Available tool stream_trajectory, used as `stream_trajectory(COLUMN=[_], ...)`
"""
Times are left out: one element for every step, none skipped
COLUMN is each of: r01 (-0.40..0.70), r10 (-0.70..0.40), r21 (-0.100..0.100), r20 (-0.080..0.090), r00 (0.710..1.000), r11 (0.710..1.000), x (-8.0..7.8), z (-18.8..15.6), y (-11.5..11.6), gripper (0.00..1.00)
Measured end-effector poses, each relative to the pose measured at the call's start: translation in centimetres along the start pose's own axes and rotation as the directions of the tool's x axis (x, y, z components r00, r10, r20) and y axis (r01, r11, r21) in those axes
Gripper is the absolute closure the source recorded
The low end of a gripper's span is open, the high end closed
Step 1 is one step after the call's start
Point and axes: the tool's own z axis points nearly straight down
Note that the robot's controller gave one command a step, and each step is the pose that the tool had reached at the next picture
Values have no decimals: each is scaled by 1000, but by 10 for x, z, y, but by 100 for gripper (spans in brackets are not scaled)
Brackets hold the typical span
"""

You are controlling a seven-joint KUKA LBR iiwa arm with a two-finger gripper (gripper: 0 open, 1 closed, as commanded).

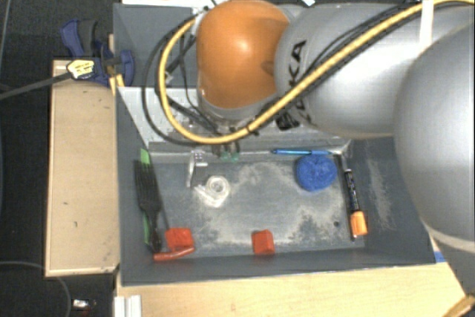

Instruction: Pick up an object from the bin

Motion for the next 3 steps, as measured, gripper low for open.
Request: stream_trajectory(r01=[-5,-10,-56], r10=[5,10,57], r21=[-2,-3,-6], r20=[8,11,13], r00=[1000,1000,998], r11=[1000,1000,998], x=[-2,-1,9], z=[-5,67,71], y=[-1,-39,-69], gripper=[0,0,0])
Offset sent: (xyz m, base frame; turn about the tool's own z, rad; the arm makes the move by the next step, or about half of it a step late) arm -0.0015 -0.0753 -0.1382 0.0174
